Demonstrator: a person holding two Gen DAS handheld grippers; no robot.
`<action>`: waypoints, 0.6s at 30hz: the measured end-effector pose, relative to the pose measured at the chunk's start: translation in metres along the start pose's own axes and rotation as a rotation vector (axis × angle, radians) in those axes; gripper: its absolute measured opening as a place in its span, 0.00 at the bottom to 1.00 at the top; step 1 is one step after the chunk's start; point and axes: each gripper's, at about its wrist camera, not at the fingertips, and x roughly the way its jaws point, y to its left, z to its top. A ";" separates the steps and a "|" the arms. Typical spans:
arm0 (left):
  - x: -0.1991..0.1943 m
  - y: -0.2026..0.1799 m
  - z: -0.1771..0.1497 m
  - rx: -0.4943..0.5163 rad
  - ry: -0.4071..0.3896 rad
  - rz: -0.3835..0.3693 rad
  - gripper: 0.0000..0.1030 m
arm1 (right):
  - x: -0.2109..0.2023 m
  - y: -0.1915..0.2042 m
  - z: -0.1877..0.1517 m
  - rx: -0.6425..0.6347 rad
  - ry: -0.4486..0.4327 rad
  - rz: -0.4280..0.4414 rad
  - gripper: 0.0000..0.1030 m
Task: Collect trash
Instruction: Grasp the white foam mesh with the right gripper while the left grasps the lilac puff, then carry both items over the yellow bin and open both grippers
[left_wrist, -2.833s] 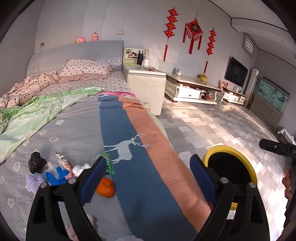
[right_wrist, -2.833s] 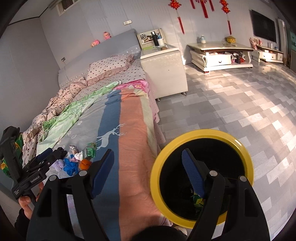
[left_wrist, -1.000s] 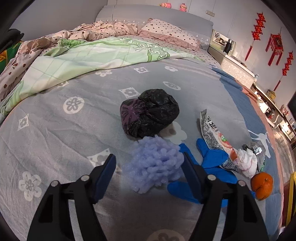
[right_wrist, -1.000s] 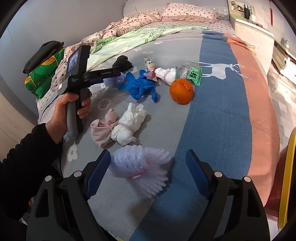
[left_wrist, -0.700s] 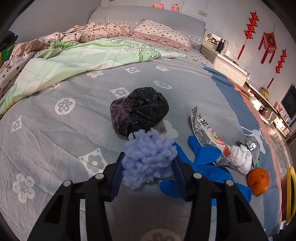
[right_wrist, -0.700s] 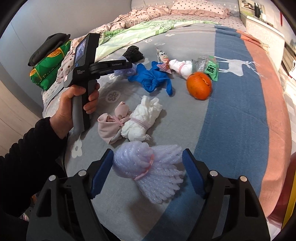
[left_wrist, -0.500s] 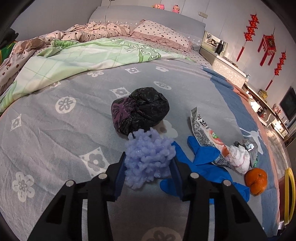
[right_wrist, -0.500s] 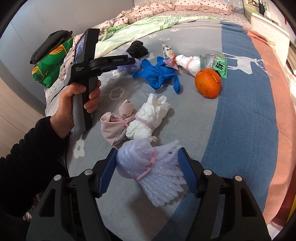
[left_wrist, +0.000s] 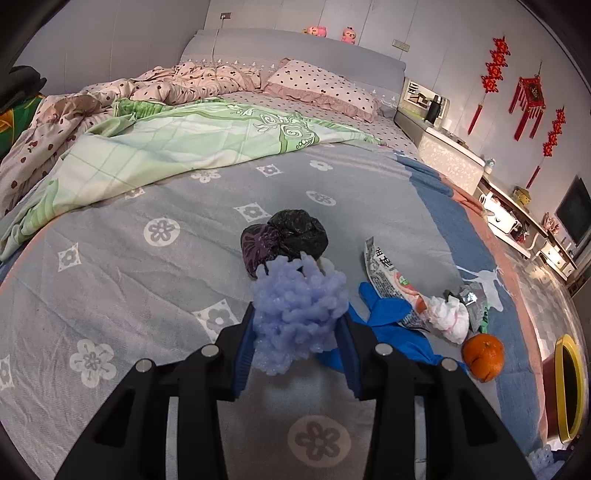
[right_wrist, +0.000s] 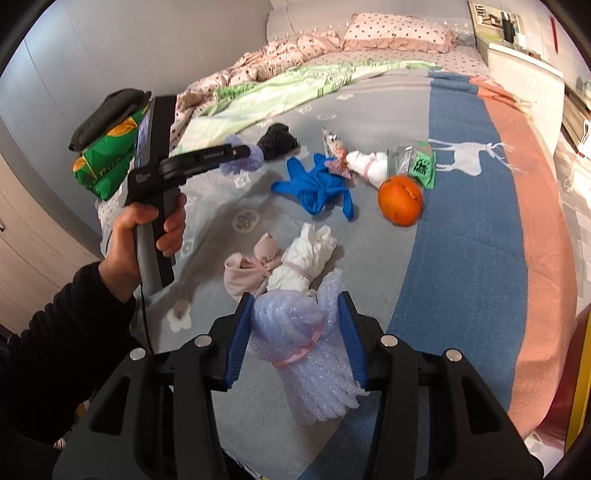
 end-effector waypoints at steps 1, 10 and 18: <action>-0.005 -0.001 0.001 0.002 -0.005 -0.003 0.37 | -0.006 0.000 0.001 0.003 -0.011 0.005 0.43; -0.054 -0.030 0.004 0.048 -0.060 -0.034 0.37 | -0.059 -0.004 0.004 0.030 -0.113 -0.002 0.44; -0.093 -0.074 0.005 0.096 -0.100 -0.088 0.37 | -0.117 -0.016 0.004 0.062 -0.219 -0.033 0.44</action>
